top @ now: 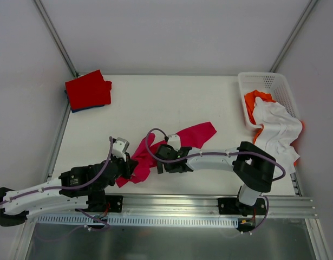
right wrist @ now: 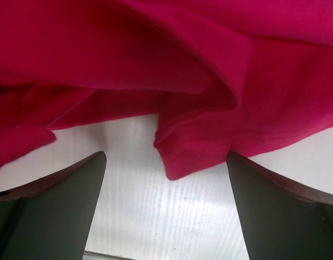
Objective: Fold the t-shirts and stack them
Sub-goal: Flatten the tshirt out
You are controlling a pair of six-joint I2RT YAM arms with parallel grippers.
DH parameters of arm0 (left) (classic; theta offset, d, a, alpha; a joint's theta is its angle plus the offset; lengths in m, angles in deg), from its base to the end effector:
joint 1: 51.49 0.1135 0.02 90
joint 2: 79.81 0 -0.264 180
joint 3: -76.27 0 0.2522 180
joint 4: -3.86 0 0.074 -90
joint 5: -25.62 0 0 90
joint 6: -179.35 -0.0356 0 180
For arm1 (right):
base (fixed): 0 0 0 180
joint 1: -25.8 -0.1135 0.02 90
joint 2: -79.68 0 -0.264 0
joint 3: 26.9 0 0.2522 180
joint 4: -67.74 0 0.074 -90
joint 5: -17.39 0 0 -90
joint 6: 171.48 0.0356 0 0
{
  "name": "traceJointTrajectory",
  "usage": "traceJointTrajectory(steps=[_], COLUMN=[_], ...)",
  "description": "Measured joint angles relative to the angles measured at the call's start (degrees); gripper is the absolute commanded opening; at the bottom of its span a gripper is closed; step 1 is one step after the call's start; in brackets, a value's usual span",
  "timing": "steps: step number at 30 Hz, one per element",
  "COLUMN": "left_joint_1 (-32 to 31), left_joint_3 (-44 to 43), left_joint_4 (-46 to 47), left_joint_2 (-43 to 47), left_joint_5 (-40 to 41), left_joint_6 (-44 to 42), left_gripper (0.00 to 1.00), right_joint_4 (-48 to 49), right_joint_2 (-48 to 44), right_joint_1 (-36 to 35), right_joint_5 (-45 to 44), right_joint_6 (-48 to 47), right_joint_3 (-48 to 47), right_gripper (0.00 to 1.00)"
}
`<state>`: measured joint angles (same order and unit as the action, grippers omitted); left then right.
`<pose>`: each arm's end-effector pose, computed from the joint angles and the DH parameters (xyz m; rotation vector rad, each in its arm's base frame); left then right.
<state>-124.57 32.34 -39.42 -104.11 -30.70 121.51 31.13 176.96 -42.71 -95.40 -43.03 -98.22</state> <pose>0.0514 -0.1013 0.2653 0.3166 1.9402 -0.6475 0.1335 0.3015 0.1702 -0.5375 2.4829 0.1933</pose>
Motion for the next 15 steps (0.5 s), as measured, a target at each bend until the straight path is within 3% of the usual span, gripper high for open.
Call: traceJointTrajectory(steps=[15], left_joint_1=[0.0], left_joint_3=[0.8], left_joint_4=[-0.4], left_joint_2=[1.1], left_joint_5=[0.1], left_joint_6=[0.0], left_gripper=[0.0], right_joint_4=[0.8], right_joint_2=[2.2], right_joint_1=[0.0], right_joint_5=[-0.1], right_joint_6=[-0.1], right_joint_3=[-1.6], right_gripper=[0.85])
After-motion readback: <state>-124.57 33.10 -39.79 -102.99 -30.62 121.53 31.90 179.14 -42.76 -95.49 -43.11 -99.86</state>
